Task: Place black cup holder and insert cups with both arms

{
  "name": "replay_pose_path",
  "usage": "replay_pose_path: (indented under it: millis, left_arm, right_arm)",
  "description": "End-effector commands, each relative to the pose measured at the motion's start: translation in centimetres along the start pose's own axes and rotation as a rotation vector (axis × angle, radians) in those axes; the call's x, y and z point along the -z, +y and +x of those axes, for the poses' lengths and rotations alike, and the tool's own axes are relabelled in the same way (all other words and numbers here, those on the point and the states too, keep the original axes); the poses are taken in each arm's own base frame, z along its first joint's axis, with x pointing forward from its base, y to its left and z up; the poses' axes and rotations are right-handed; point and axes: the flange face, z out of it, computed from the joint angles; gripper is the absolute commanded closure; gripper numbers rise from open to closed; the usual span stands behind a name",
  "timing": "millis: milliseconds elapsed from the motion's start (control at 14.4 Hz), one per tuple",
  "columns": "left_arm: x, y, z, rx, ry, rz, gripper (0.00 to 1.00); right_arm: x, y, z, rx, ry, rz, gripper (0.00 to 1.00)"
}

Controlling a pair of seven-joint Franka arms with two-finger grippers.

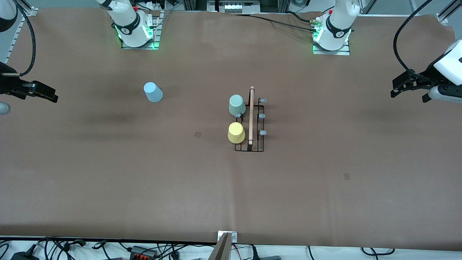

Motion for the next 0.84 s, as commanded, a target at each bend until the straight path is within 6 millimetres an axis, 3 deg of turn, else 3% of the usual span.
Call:
replay_pose_path:
  millis: [0,766]
  left_arm:
    - [0.33,-0.23,-0.2,-0.018,-0.001,0.019,0.0]
    - [0.59,-0.41,0.07,-0.017,0.002,0.019,0.0]
  right_arm:
    - [0.17,-0.53,-0.42,0.029,0.011,0.018,0.0]
    - [0.18,-1.01,-0.38,0.01,0.012,0.089,0.0]
